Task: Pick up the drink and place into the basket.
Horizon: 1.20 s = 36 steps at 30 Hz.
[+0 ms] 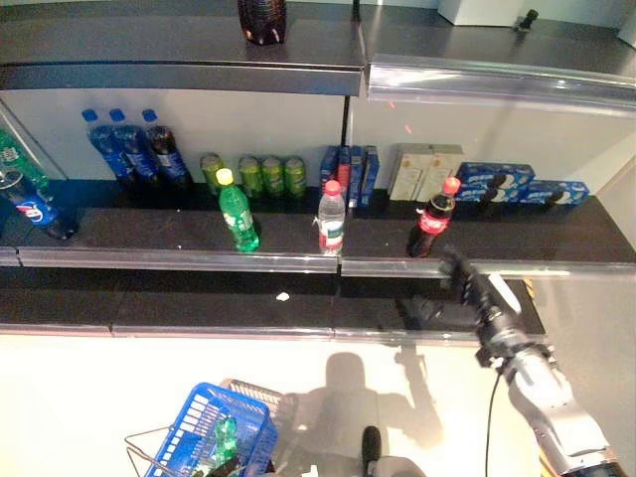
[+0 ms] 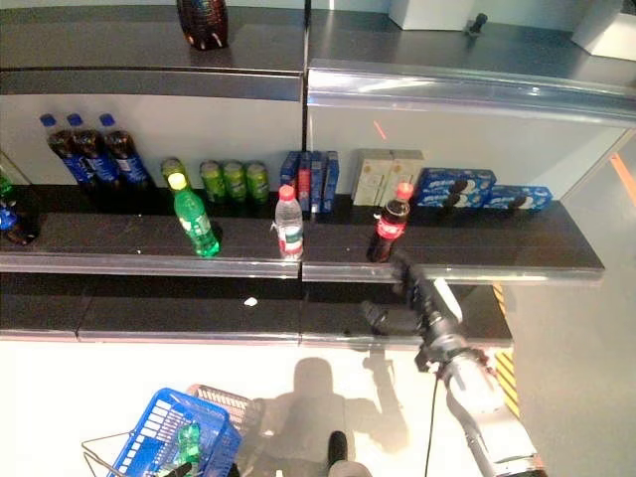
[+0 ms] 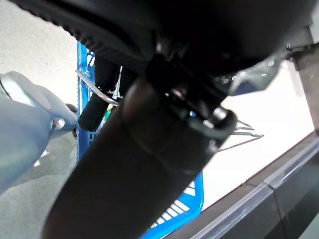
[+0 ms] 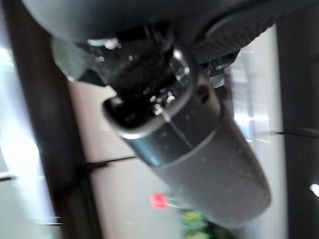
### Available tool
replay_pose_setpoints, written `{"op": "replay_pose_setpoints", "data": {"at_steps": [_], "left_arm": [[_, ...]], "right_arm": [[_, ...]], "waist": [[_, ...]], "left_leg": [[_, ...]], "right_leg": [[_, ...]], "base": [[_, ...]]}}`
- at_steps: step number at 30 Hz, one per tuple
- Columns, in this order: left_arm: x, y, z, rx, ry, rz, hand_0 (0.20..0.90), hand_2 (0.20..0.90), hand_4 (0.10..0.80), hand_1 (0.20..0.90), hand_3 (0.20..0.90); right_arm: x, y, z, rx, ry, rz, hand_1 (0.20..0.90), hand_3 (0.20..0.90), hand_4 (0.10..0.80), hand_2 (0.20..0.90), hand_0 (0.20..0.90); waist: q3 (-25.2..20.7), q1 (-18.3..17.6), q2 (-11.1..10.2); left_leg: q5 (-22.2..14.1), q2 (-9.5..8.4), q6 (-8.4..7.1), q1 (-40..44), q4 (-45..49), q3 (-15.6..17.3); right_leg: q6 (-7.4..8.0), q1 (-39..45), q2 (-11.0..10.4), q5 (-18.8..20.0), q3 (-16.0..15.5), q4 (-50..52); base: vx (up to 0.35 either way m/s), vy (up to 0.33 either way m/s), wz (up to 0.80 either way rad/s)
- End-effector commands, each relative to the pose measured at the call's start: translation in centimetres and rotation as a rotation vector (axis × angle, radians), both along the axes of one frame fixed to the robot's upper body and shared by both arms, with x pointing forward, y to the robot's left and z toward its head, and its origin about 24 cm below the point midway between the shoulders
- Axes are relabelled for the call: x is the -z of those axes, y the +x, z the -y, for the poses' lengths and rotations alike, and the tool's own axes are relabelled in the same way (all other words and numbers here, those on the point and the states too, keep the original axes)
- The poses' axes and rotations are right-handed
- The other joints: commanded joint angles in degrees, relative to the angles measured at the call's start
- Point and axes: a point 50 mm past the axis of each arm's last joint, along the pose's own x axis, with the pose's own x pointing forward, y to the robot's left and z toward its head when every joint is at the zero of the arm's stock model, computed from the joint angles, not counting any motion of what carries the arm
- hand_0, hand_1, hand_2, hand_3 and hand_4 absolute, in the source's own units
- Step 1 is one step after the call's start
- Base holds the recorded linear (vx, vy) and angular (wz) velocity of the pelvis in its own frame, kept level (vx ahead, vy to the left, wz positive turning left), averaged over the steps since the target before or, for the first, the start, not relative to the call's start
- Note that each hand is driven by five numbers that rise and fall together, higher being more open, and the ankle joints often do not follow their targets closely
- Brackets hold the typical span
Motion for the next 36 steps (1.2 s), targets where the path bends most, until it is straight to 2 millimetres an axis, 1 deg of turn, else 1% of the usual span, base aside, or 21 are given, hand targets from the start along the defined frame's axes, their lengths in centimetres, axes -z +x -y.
{"op": "replay_pose_setpoints", "data": {"at_steps": [1,4,7,8,15,19,21,22,24,25,27,29,36], "left_arm": [[-0.9,0.0,-2.2,0.038,0.091,0.057,0.3,0.3,0.1,0.3,0.2],[-0.9,0.0,-2.2,0.046,0.094,0.048,0.3,0.3,0.1,0.3,0.2],[-0.8,-0.3,-2.1,0.04,0.092,0.041,0.3,0.3,0.1,0.3,0.2],[-0.8,-0.3,-2.1,0.04,0.092,0.042,0.3,0.3,0.1,0.3,0.2],[-0.8,1.3,-1.8,0.056,0.076,0.052,0.3,0.3,0.1,0.3,0.2],[-0.9,3.0,-1.3,0.058,0.065,0.09,0.3,0.3,0.1,0.3,0.2],[-1.3,4.8,-1.3,0.061,0.062,0.131,0.3,0.3,0.1,0.3,0.2],[-1.4,5.1,-1.2,0.06,0.062,0.136,0.3,0.3,0.1,0.3,0.2],[-1.8,6.5,-1.2,0.058,0.058,0.17,0.3,0.3,0.1,0.3,0.2],[-2.1,7.4,-1.2,0.059,0.058,0.194,0.3,0.3,0.1,0.3,0.2],[-2.4,8.4,-1.1,0.06,0.058,0.219,0.3,0.3,0.1,0.3,0.2],[-3.0,9.9,-1.0,0.069,0.063,0.255,0.3,0.3,0.1,0.3,0.2],[-3.9,12.3,-0.1,0.087,0.073,0.309,0.3,0.3,0.1,0.3,0.2]], "right_arm": [[-7.0,-0.2,-1.0,-0.037,-0.022,0.389,0.9,0.9,0.8,0.9,0.9],[-8.0,-0.2,-0.5,0.039,0.012,0.452,0.9,0.9,0.8,0.9,0.9],[-7.7,0.2,0.0,0.162,0.081,0.474,0.9,0.9,0.8,0.9,0.9],[-7.7,0.2,0.0,0.162,0.081,0.474,0.9,0.9,0.8,0.9,0.9],[-7.0,0.8,0.3,0.327,0.155,0.492,0.9,0.9,0.8,0.9,0.9],[-7.2,1.3,0.8,0.413,0.19,0.537,0.9,0.9,0.8,0.9,0.9],[-7.8,2.0,0.8,0.448,0.202,0.581,0.9,0.9,0.8,0.9,0.9],[-7.9,2.1,0.8,0.451,0.204,0.585,0.9,0.9,0.8,0.9,0.9],[-8.7,2.9,0.5,0.457,0.208,0.612,0.9,0.9,0.8,0.9,0.9],[-9.2,3.6,0.2,0.46,0.206,0.628,0.9,0.9,0.8,0.9,0.9],[-10.0,4.2,-0.3,0.456,0.205,0.655,0.9,0.9,0.8,0.9,0.9],[-11.4,4.9,-0.9,0.451,0.207,0.709,0.9,0.9,0.8,0.9,0.9],[-14.5,5.6,-1.7,0.442,0.223,0.825,0.9,0.9,0.8,0.9,0.9]], "waist": [[-3.1,0.1,-0.9],[-3.3,0.3,-0.5],[-3.2,0.6,0.1],[-3.2,0.6,0.1],[-1.1,0.3,1.0],[1.0,0.0,1.6],[3.3,-0.2,1.9],[3.6,-0.2,2.0],[5.6,-0.2,2.4],[7.2,0.1,2.7],[8.6,0.2,2.8],[10.7,0.6,2.9],[14.1,1.4,2.8]], "left_leg": [[-1.8,0.93,0.5,-1.6,3.8,-2.6],[-2.0,0.72,0.53,-1.5,4.0,-2.4],[-2.6,0.34,0.8,-1.3,4.6,-2.4],[-2.6,0.34,0.81,-1.4,4.6,-2.4],[-3.8,-0.11,1.29,-3.9,9.2,-2.7],[-4.3,-0.13,1.48,-6.9,12.4,-2.8],[-4.5,-0.37,1.61,-9.6,14.3,-3.3],[-4.6,-0.42,1.64,-10.0,14.6,-3.4],[-4.5,-0.61,1.66,-11.8,15.5,-3.9],[-4.3,-0.84,1.77,-13.2,16.3,-4.6],[-4.1,-1.01,1.91,-14.5,16.9,-5.2],[-3.8,-1.23,2.12,-16.5,17.5,-6.0],[-3.1,-1.75,2.31,-20.3,19.0,-8.1]], "right_leg": [[3.55,-0.1,-3.5,-3.9,0.1,4.5],[3.62,0.3,-3.7,-4.0,0.0,4.4],[3.69,0.5,-4.2,-4.3,-0.2,4.8],[3.7,0.5,-4.2,-4.3,-0.2,4.8],[3.13,-1.4,-4.6,-5.2,0.6,7.9],[2.35,-4.0,-4.7,-6.0,1.1,10.6],[1.75,-6.3,-4.8,-6.4,1.5,12.3],[1.66,-6.7,-4.8,-6.5,1.5,12.5],[1.27,-8.0,-4.9,-6.7,1.6,13.4],[0.86,-9.2,-4.9,-6.8,1.7,14.0],[0.55,-10.5,-4.7,-6.8,1.8,14.7],[0.1,-12.2,-4.4,-6.7,1.8,15.4],[-0.48,-14.9,-3.6,-6.7,1.7,16.4]], "base": [[0.052,0.039,0.03],[0.044,0.035,0.05],[0.057,0.051,0.07],[0.054,0.04,0.03],[0.017,0.007,0.0],[-0.049,0.018,0.01],[-0.162,0.021,0.02],[-0.136,0.013,-0.01],[-0.15,0.015,-0.05],[-0.157,-0.002,-0.05],[-0.127,-0.031,-0.03],[-0.132,-0.068,0.0],[-0.056,-0.075,0.03]]}}
